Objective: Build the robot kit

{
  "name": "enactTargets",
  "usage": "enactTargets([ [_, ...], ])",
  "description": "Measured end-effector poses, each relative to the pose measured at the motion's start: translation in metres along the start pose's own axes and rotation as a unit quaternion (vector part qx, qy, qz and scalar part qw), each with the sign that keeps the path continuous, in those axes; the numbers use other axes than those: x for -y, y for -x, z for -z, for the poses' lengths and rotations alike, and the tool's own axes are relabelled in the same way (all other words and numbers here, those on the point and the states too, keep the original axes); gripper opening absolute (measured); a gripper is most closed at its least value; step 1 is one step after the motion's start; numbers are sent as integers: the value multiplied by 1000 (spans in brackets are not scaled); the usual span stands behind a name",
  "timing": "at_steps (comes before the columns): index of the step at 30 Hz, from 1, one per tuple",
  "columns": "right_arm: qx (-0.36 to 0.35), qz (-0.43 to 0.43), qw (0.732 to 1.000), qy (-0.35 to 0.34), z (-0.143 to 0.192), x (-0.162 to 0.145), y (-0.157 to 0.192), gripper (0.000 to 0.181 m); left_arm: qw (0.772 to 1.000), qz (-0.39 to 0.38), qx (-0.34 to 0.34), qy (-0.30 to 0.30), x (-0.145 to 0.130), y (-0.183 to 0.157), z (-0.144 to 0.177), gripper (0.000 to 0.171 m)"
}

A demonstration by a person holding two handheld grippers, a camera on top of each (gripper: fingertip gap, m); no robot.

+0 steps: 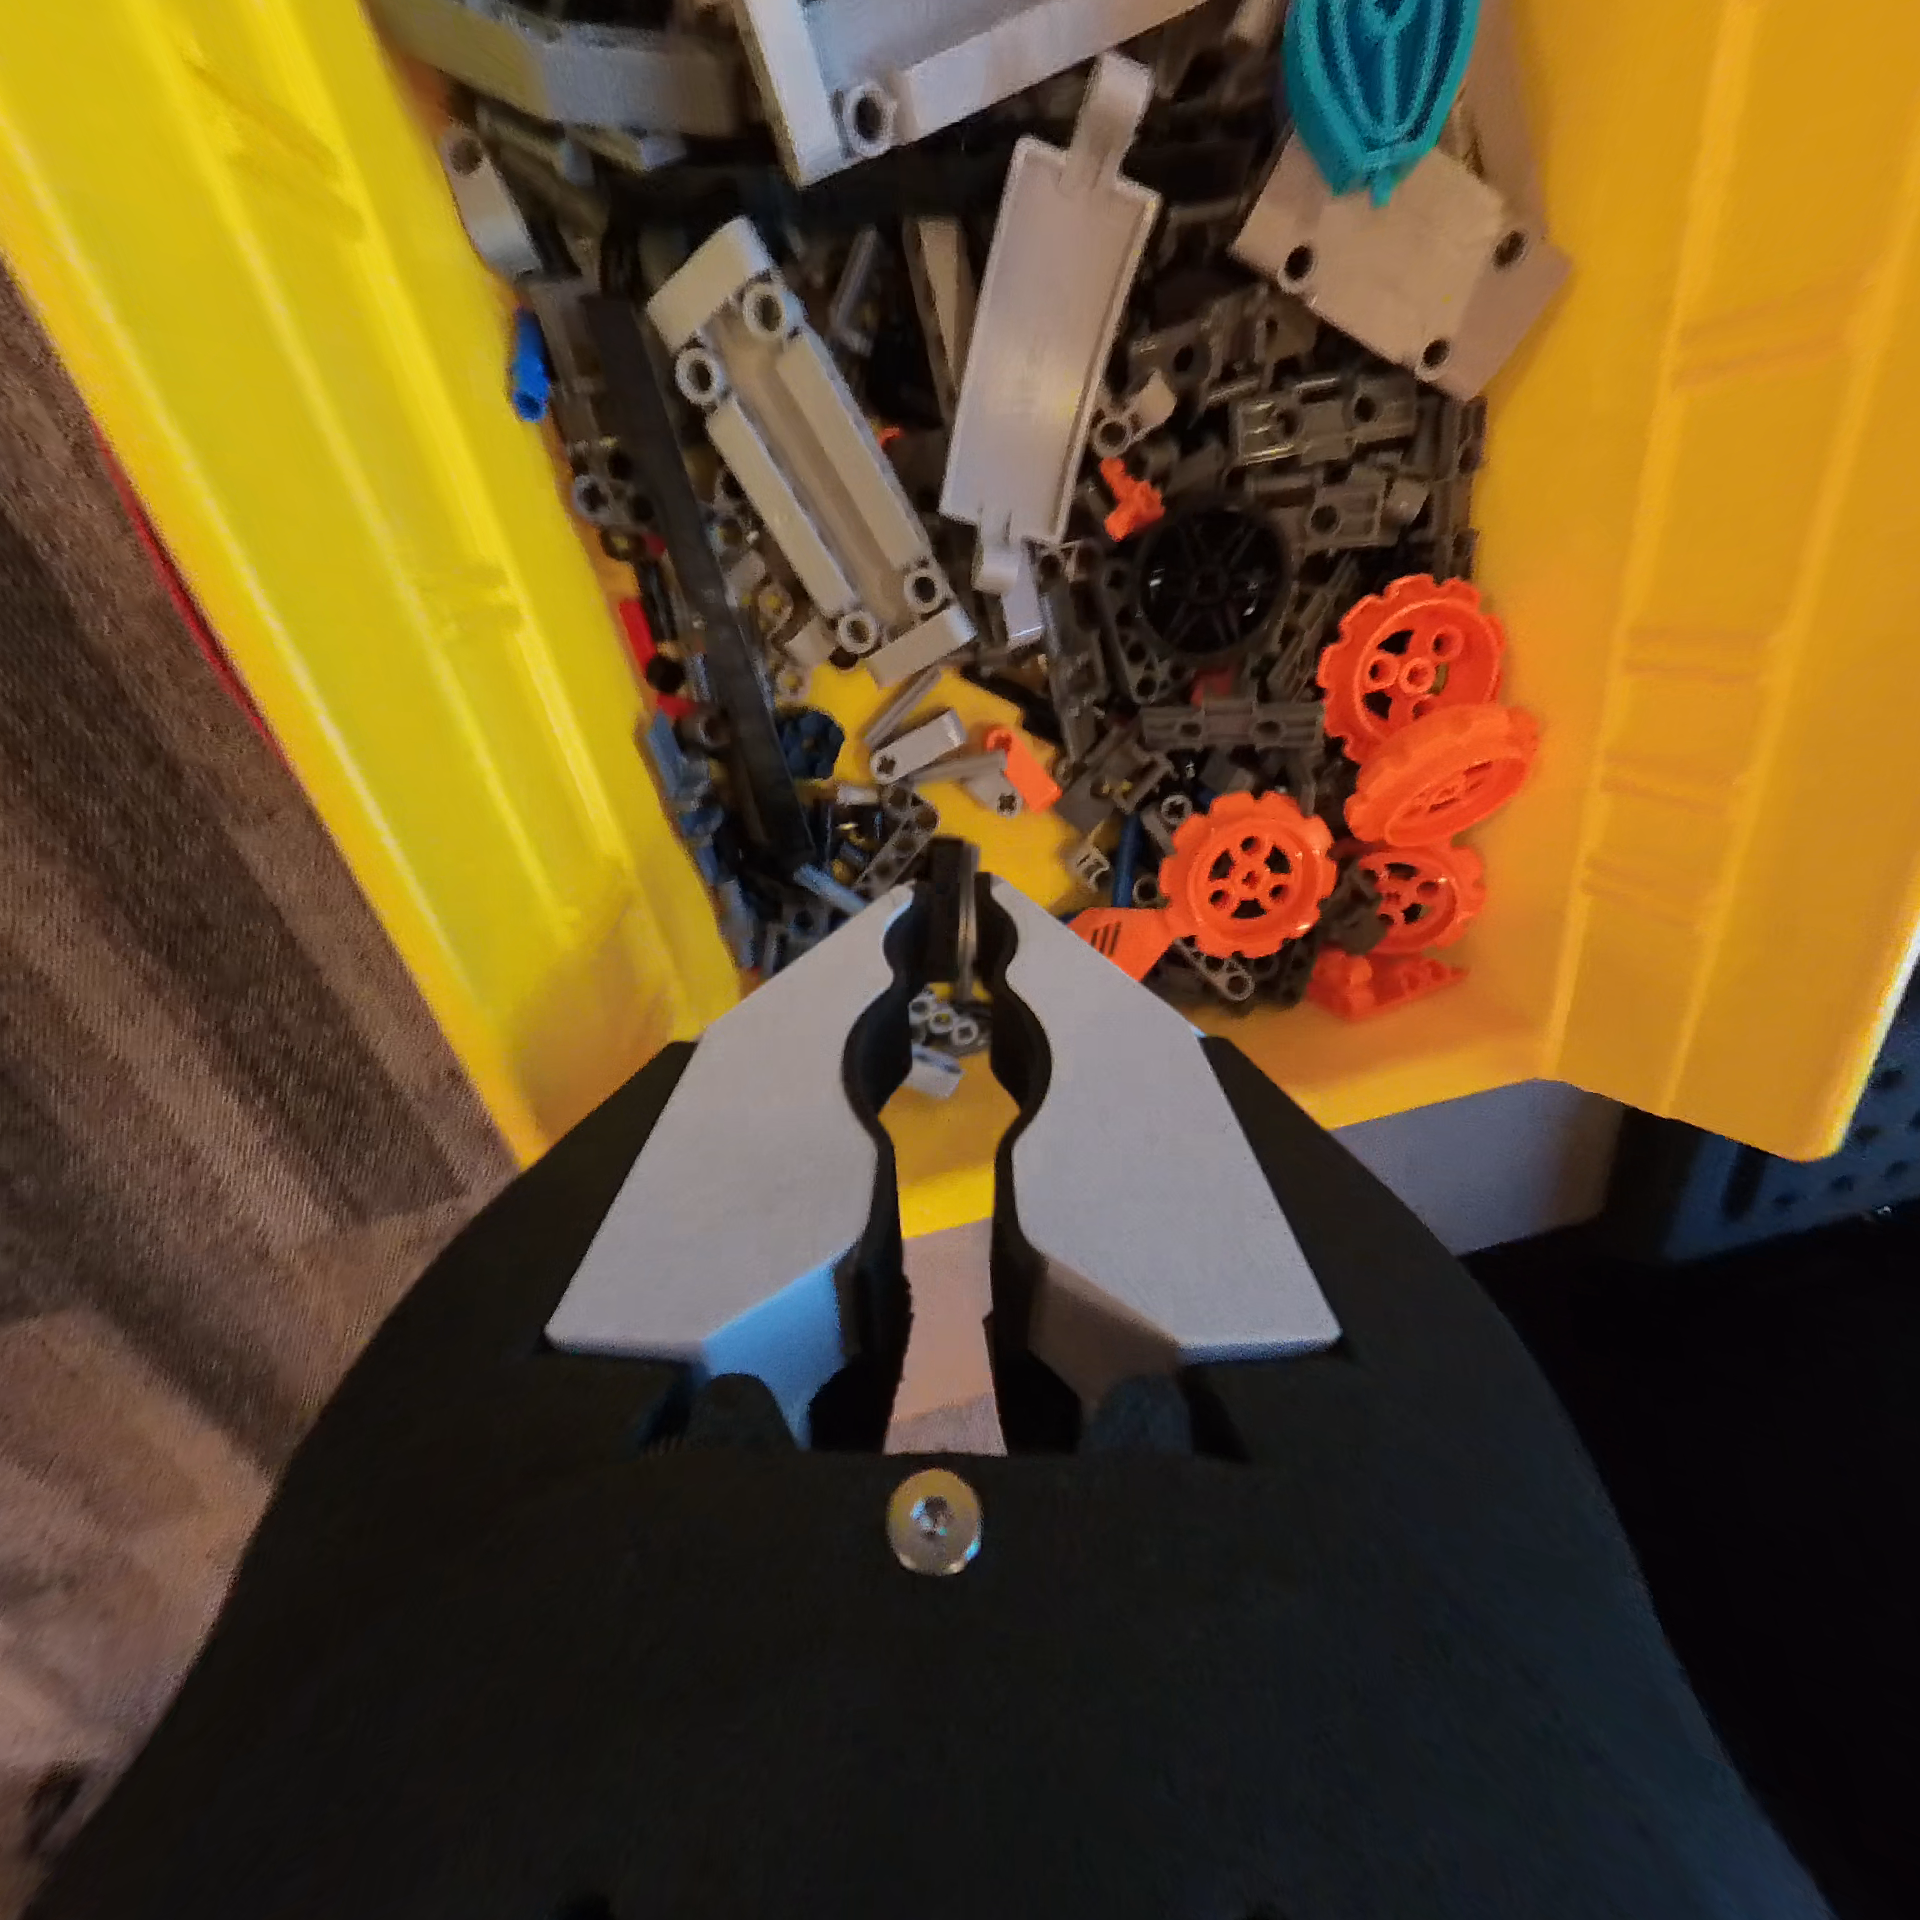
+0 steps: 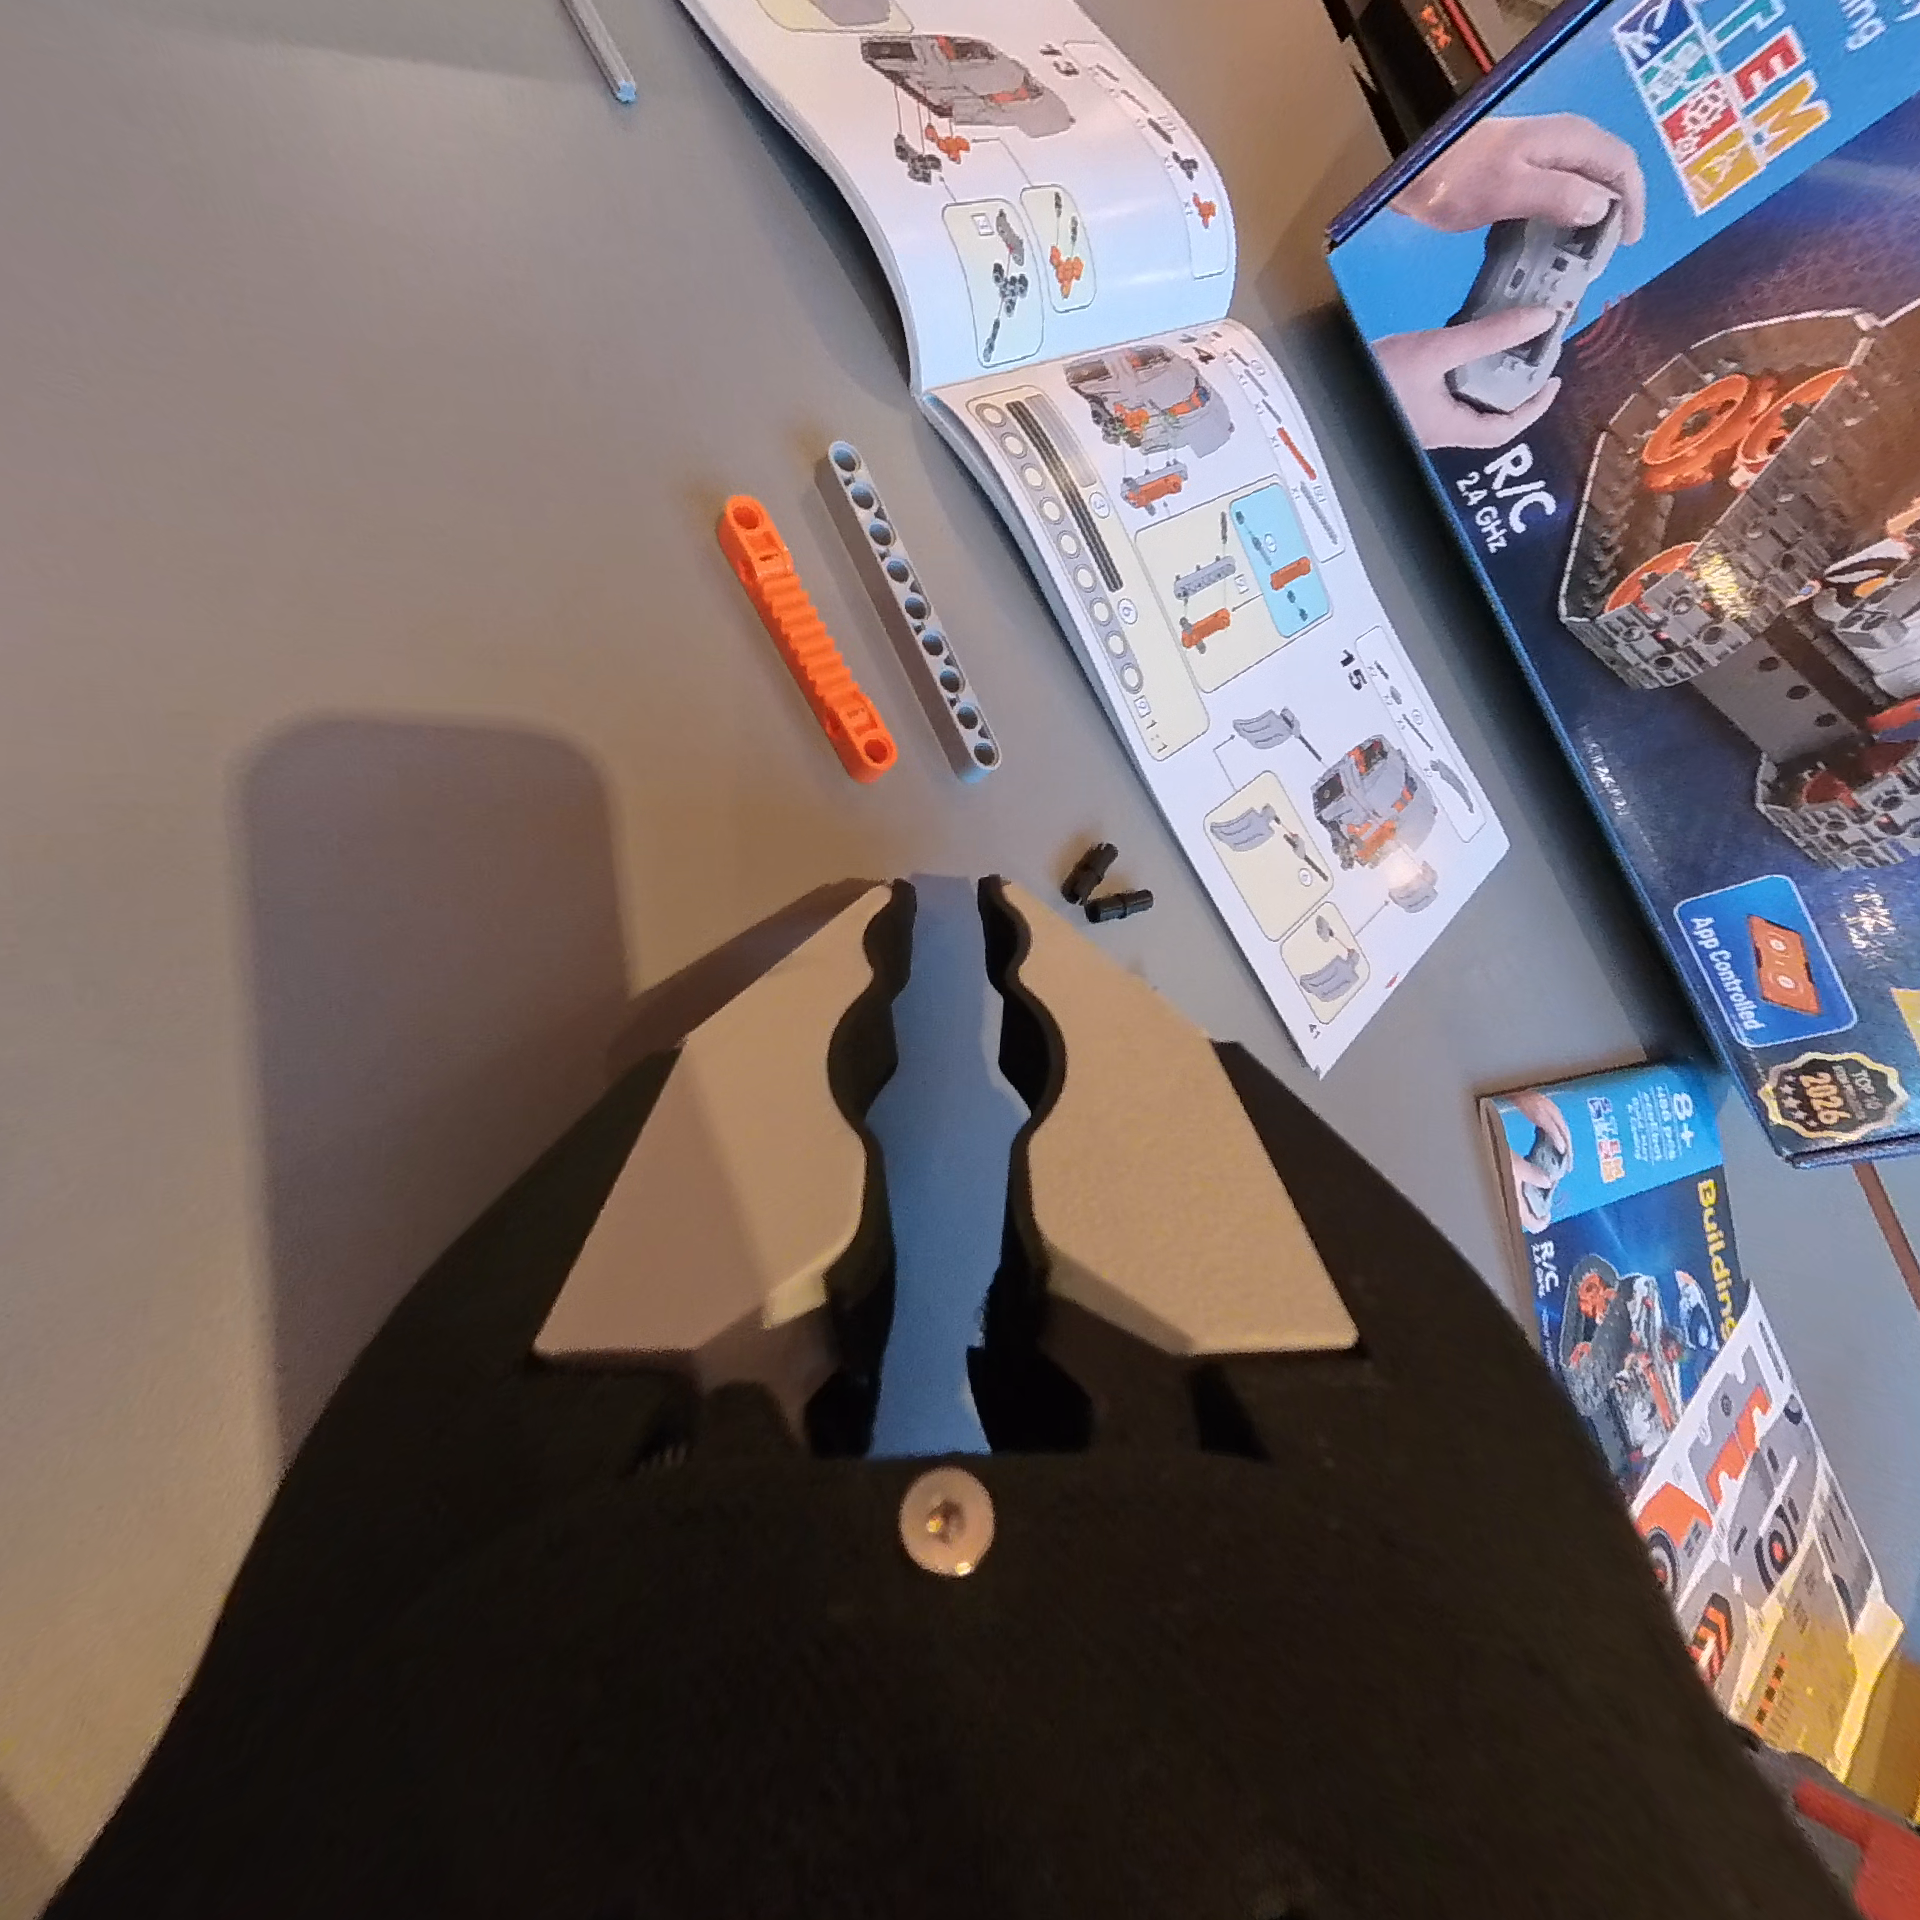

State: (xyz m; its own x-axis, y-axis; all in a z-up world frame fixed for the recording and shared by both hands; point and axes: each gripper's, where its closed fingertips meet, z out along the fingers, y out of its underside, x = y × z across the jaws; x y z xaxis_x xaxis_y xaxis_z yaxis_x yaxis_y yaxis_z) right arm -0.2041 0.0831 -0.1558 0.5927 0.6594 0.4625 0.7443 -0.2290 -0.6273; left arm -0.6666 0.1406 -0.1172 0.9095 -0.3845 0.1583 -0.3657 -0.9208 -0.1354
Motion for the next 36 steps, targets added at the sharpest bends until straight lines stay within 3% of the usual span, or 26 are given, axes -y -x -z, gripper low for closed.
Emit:
enactTargets([
  [8, -11, -1, 1000, 1, -5, -1, -5, 8, 997, -20, 39, 57, 21, 8, 18, 14],
  [11, -13, -4, 1000, 0, -6, -2, -7, 8, 997, -55, 15, 60, 35, 3, 8, 6],
  [17, -12, -12, 1000, -2, -7, -2, -9, 8, 988, -125, 1, 94, 33, 11, -17, 1],
  [20, -11, -10, 1000, -2, -7, -2, -8, 8, 980, -152, 47, 124, 26, 25, -23, 2],
  [28, -4, -6, 1000, -4, -6, -1, -5, 7, 961, -222, 107, 127, 33, 35, -39, 0],
  [36, 0, -6, 1000, -7, -8, 0, -4, 5, 969, -231, 71, 48, 49, 22, -46, 0],
])
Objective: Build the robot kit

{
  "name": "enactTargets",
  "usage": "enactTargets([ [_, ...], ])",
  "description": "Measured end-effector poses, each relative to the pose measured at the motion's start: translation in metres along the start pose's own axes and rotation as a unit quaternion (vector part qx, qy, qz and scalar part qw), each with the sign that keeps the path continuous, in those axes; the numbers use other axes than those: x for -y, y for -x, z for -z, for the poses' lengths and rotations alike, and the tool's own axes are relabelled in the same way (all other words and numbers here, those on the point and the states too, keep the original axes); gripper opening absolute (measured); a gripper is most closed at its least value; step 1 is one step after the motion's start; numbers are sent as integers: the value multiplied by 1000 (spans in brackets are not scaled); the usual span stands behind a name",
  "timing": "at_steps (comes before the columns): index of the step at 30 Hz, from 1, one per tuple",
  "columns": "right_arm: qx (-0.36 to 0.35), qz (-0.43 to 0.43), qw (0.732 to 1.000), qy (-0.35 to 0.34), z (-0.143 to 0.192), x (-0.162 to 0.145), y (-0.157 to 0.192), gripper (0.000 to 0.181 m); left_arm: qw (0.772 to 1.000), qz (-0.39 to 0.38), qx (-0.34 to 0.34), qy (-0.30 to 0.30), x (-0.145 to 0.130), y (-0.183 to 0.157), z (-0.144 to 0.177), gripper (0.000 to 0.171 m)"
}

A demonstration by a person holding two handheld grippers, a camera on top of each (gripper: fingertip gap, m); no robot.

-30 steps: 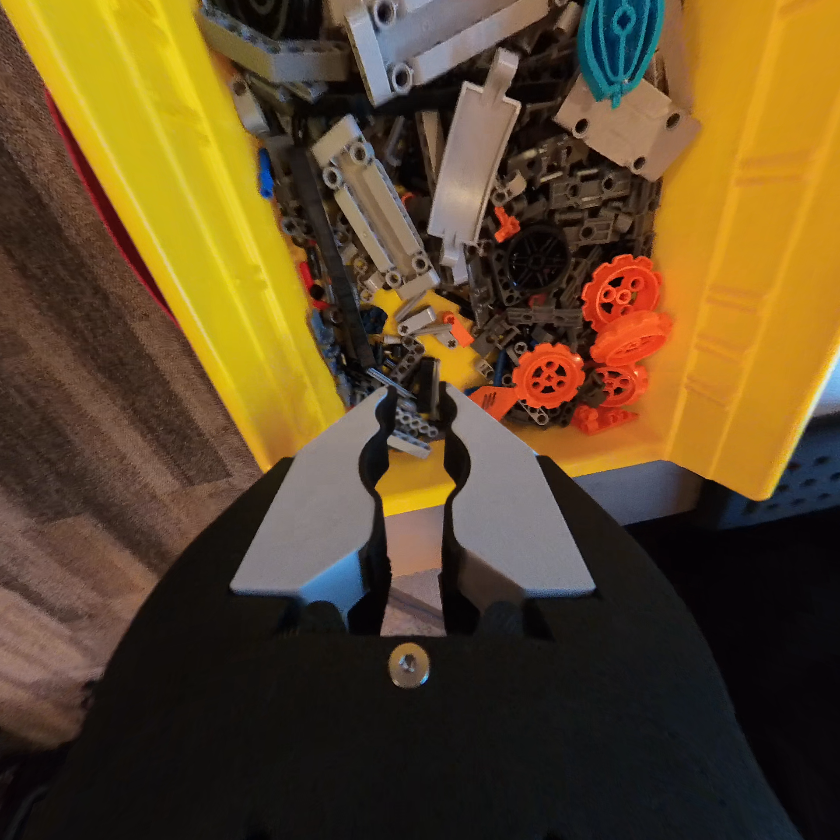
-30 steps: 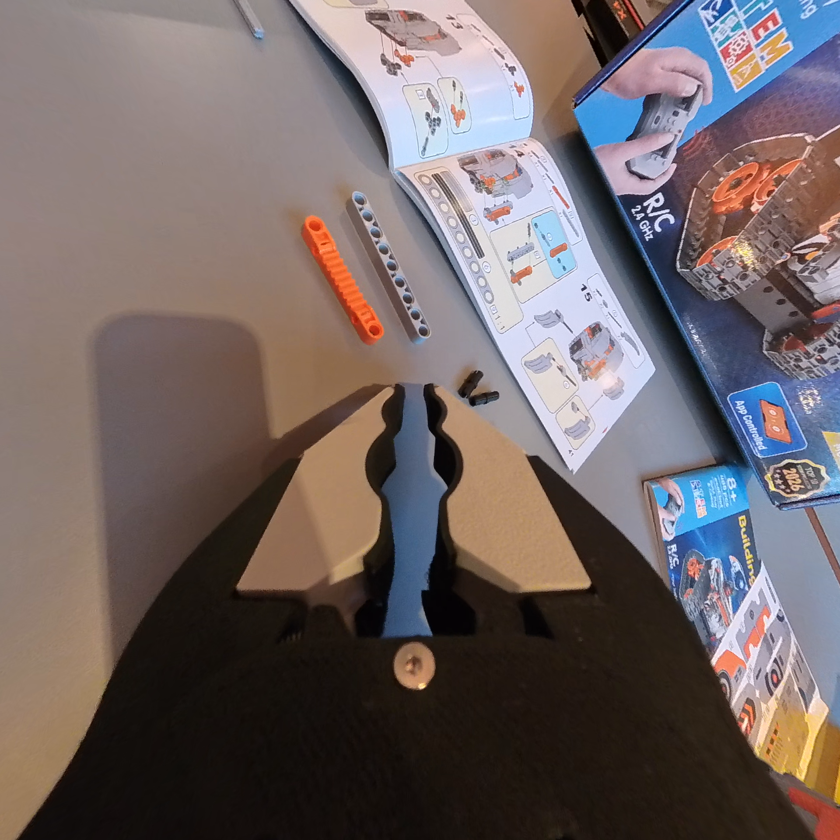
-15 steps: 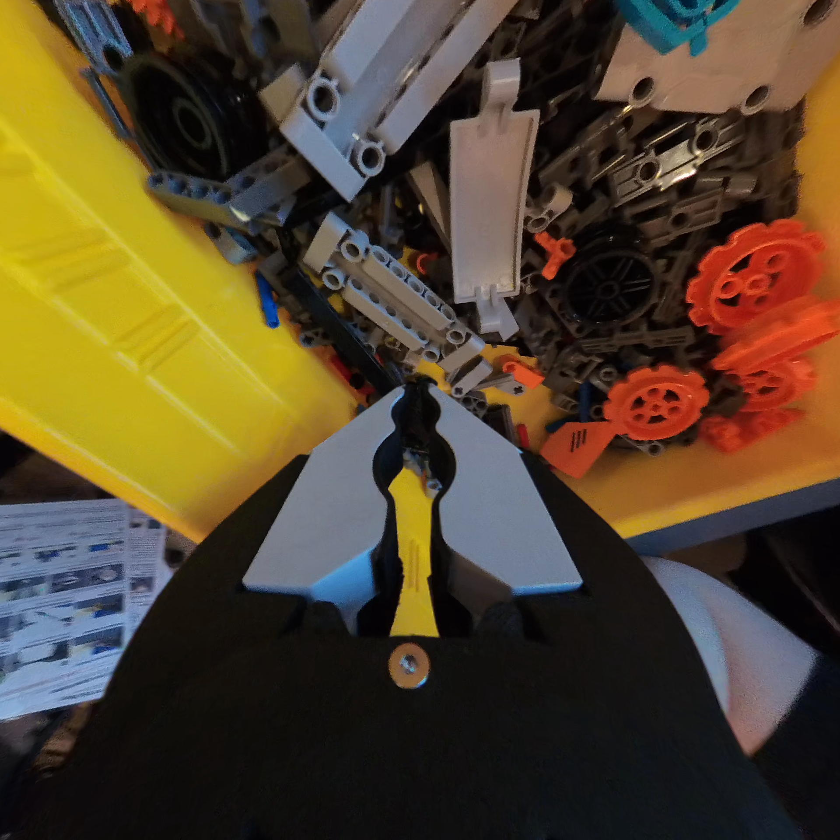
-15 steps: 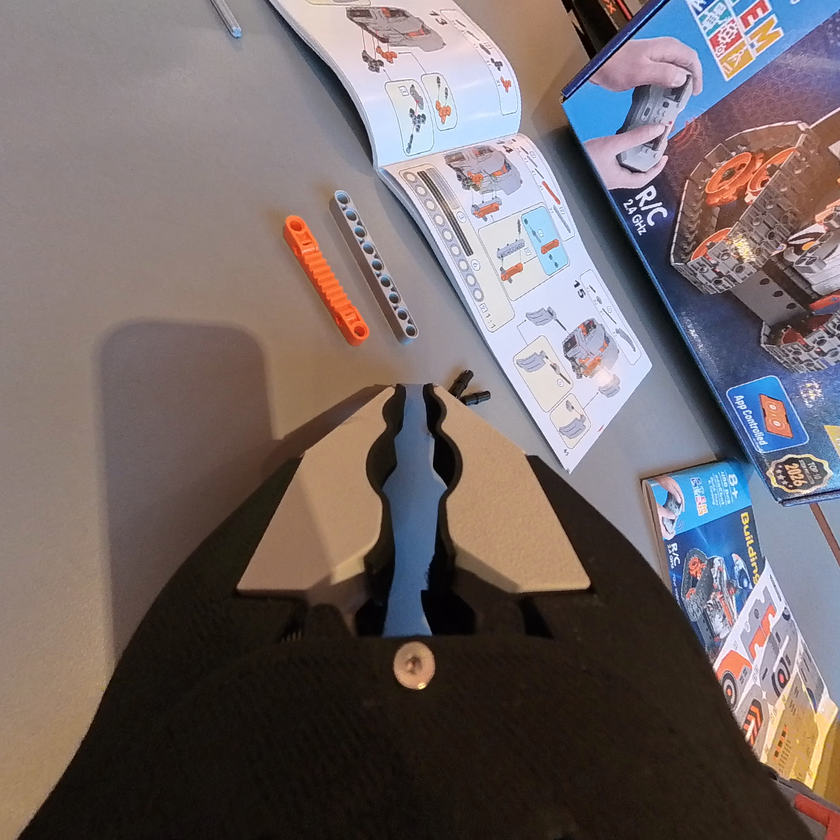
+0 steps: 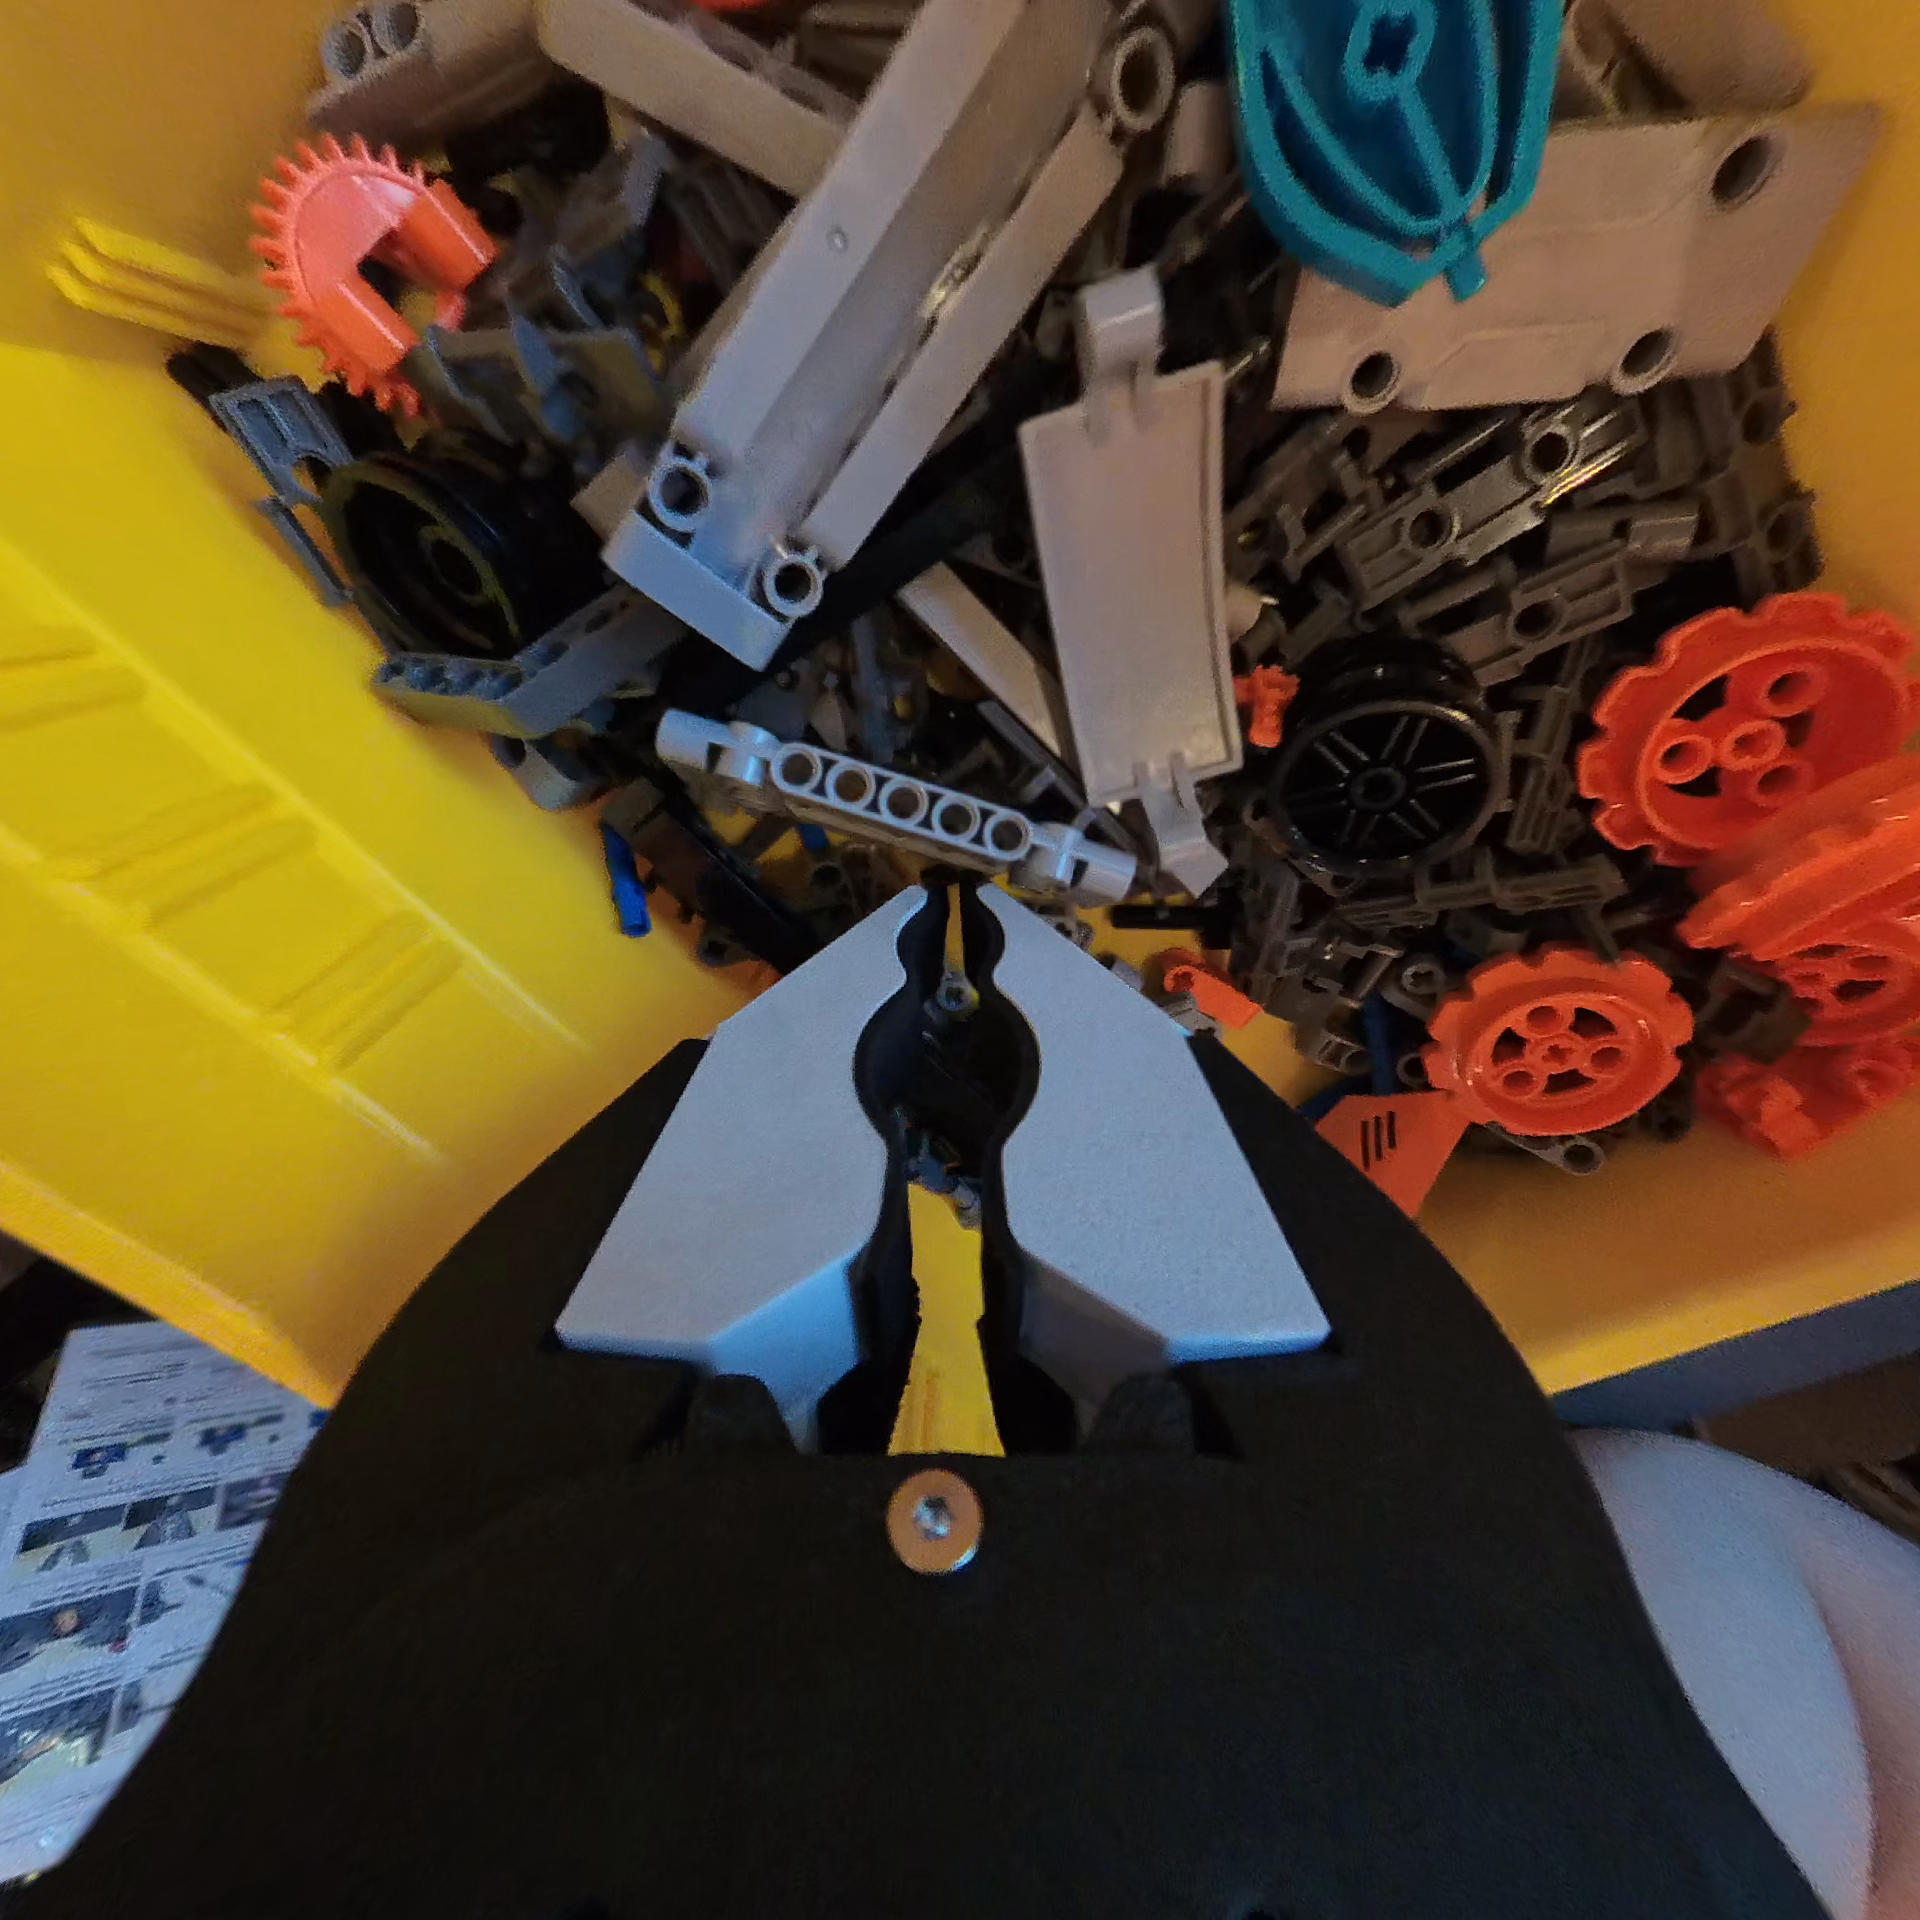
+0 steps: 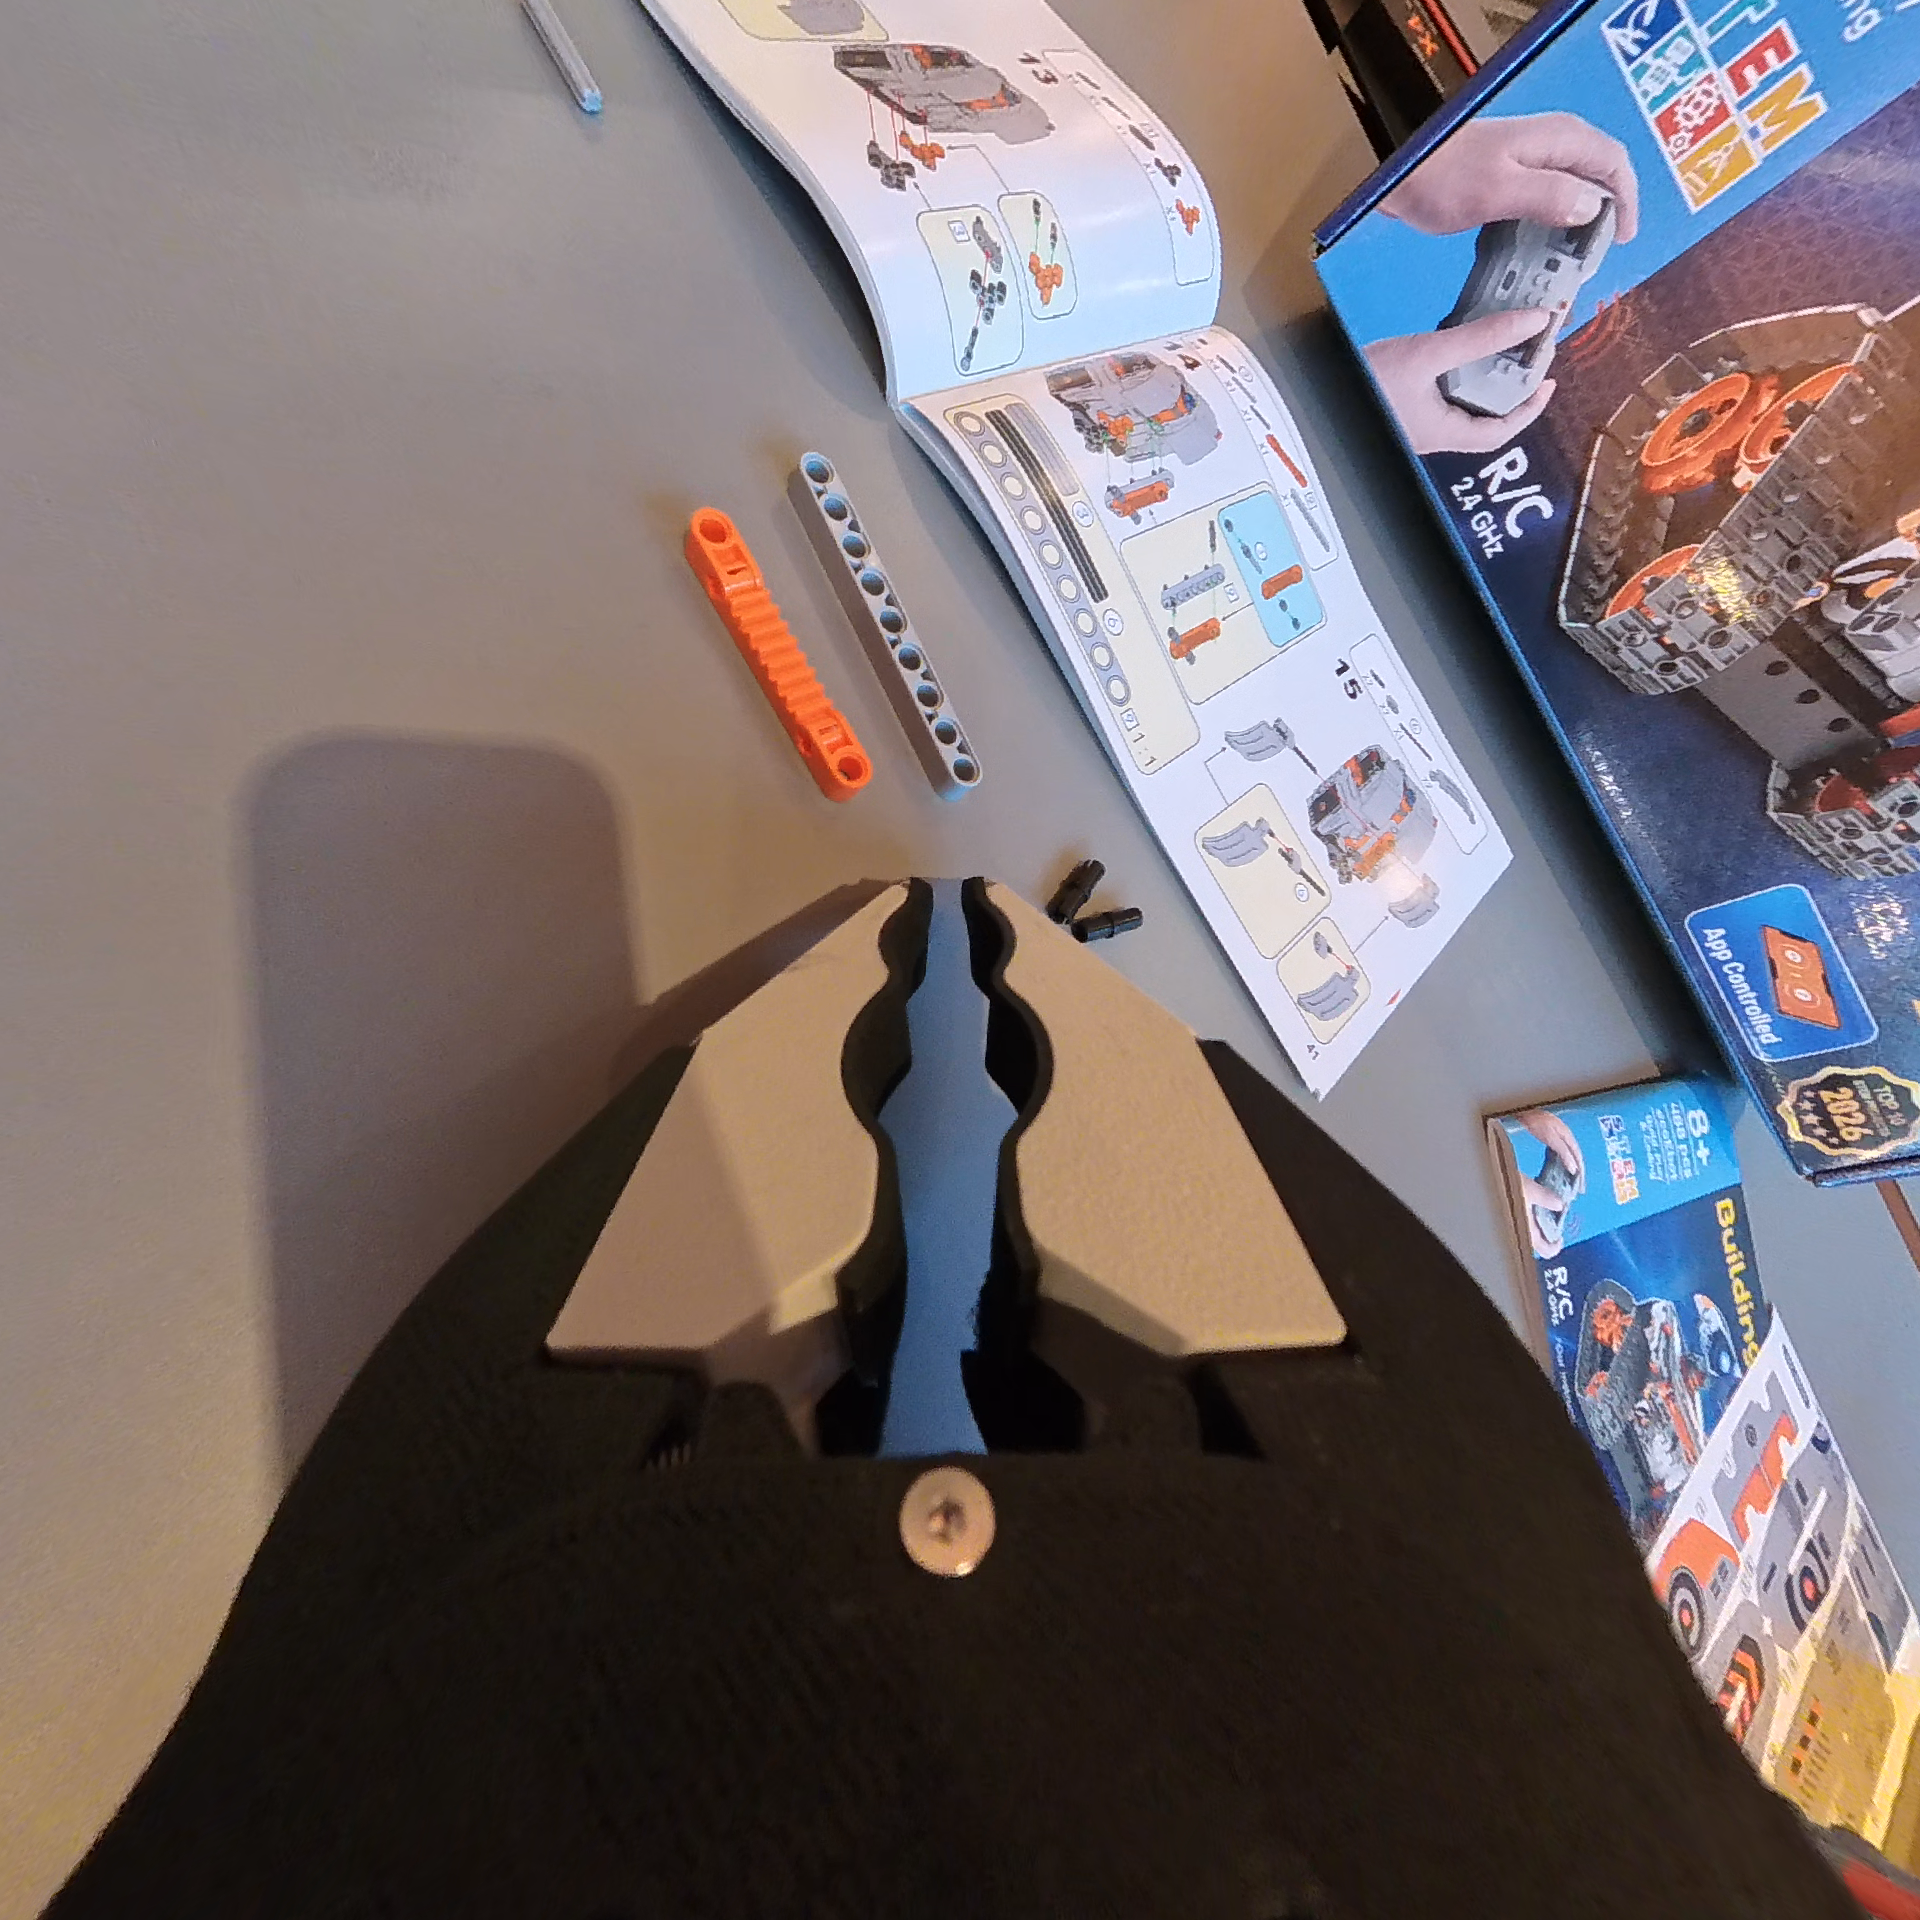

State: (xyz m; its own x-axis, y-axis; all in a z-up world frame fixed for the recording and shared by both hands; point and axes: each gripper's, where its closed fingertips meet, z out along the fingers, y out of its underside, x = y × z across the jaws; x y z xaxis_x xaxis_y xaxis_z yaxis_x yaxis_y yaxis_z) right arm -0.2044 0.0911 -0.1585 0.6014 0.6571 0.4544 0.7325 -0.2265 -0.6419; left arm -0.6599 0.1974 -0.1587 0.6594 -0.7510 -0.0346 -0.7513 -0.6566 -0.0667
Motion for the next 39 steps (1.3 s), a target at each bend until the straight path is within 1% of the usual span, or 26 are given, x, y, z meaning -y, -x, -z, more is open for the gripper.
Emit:
enactTargets([
  [3, 2, -6, 1000, -1, 0, 0, -1, 5, 1000, 18, 7, 16, -6, 4, 2, 4],
  [6, 4, -11, 1000, -3, 0, -1, -1, 5, 998, 51, -10, 44, -18, -3, 0, 5],
  [9, 5, -12, 1000, -3, -1, 0, -1, 4, 994, 98, -16, 47, -18, -5, 1, 8],
  [12, 7, -14, 1000, -4, -1, -1, -1, 4, 987, 149, -36, 51, -22, -11, 5, 8],
  [18, 10, -15, 1000, -4, -1, -1, 0, 3, 983, 179, -49, 13, -14, -7, 10, 5],
  [20, 10, -14, 1000, -4, -1, 0, 0, 3, 979, 196, -45, 21, -18, -9, 12, 8],
  [23, 10, -15, 1000, -4, -1, 0, 0, 3, 970, 237, -15, 51, -31, -7, 13, 13],
  [27, 11, -15, 1000, -4, -1, 0, 0, 2, 959, 275, 10, 67, -35, -3, 12, 7],
  [29, 12, -14, 1000, -4, -1, 0, 1, 2, 958, 279, 20, 67, -33, 0, 11, 5],
  [31, 12, -13, 1000, -3, -1, 0, 1, 2, 959, 273, 23, 75, -32, -1, 10, 9],
  [32, 12, -13, 1000, -3, -1, 0, 1, 1, 960, 266, 35, 78, -32, 0, 12, 11],
  [33, 12, -13, 1000, -3, -1, 0, 1, 1, 962, 255, 55, 75, -31, 3, 14, 19],
  [35, 12, -13, 1000, -3, -1, 0, 1, 1, 966, 239, 79, 61, -27, 7, 20, 17],
  [37, 13, -11, 1000, -2, -1, 0, 2, 0, 965, 238, 96, 54, -27, 11, 24, 22],
  [39, 13, -11, 1000, -2, -1, 0, 2, 0, 964, 247, 80, 62, -29, 10, 18, 28],
])
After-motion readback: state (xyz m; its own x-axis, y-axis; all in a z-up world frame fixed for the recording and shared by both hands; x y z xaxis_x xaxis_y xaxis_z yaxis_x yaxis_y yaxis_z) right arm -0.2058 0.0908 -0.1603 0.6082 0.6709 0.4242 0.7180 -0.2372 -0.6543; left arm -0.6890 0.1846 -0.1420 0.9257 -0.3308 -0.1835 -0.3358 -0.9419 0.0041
